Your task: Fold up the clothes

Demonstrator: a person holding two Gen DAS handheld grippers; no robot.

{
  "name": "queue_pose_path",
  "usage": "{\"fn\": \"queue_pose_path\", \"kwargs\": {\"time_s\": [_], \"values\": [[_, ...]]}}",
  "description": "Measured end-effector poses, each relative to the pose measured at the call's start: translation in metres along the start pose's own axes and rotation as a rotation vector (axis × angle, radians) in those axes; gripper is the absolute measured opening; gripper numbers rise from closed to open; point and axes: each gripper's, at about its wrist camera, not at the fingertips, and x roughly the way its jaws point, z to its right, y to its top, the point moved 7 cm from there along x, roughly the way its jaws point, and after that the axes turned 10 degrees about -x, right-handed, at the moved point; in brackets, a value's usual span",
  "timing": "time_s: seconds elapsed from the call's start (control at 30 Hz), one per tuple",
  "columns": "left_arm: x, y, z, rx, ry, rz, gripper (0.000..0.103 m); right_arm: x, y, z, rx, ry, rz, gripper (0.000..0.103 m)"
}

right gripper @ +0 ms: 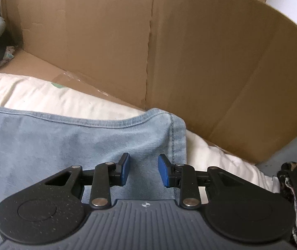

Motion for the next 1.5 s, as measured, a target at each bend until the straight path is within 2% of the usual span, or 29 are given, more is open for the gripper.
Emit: {"fn": "queue_pose_path", "kwargs": {"time_s": [0.07, 0.13, 0.23, 0.4, 0.47, 0.57, 0.7, 0.77, 0.87, 0.97, 1.13, 1.23, 1.37, 1.5], "values": [[0.002, 0.001, 0.000, -0.020, -0.003, 0.012, 0.052, 0.003, -0.003, 0.002, 0.008, -0.001, -0.010, 0.036], [0.003, 0.002, 0.001, -0.033, -0.007, 0.026, 0.030, 0.004, -0.006, 0.004, 0.018, -0.002, -0.019, 0.036], [0.000, -0.002, 0.008, 0.021, 0.034, 0.055, 0.020, 0.007, -0.009, 0.003, 0.021, -0.006, -0.025, 0.036], [-0.014, -0.004, -0.004, -0.023, 0.049, 0.105, 0.015, 0.005, -0.011, 0.002, 0.012, -0.015, -0.023, 0.036], [-0.019, -0.006, -0.004, -0.009, 0.067, 0.125, 0.014, 0.003, -0.012, 0.004, 0.007, -0.019, -0.023, 0.036], [-0.019, -0.005, -0.006, -0.045, 0.086, 0.141, 0.014, 0.002, -0.012, 0.008, 0.008, -0.036, -0.024, 0.036], [-0.003, 0.000, 0.007, -0.070, 0.143, 0.113, 0.015, 0.004, -0.019, 0.016, 0.045, -0.038, -0.047, 0.037], [-0.002, 0.003, 0.009, -0.074, 0.161, 0.105, 0.016, 0.007, -0.022, 0.018, 0.051, -0.040, -0.053, 0.041], [-0.015, 0.003, 0.002, -0.098, 0.135, 0.122, 0.019, 0.006, -0.023, 0.022, 0.057, -0.047, -0.053, 0.043], [-0.033, 0.007, -0.001, -0.098, 0.115, 0.177, 0.020, 0.003, -0.018, 0.025, 0.068, -0.042, -0.030, 0.043], [-0.053, 0.027, 0.011, -0.073, 0.065, 0.224, 0.022, 0.001, -0.007, 0.030, 0.097, -0.015, 0.016, 0.044], [-0.061, 0.037, 0.027, -0.051, 0.026, 0.249, 0.028, -0.001, 0.005, 0.047, 0.197, -0.003, 0.076, 0.044], [-0.060, 0.043, 0.064, -0.006, -0.010, 0.258, 0.032, 0.009, 0.010, 0.073, 0.362, 0.017, 0.093, 0.044], [-0.044, 0.052, 0.079, 0.037, -0.032, 0.257, 0.035, 0.023, 0.012, 0.076, 0.402, 0.067, 0.079, 0.044]]}}
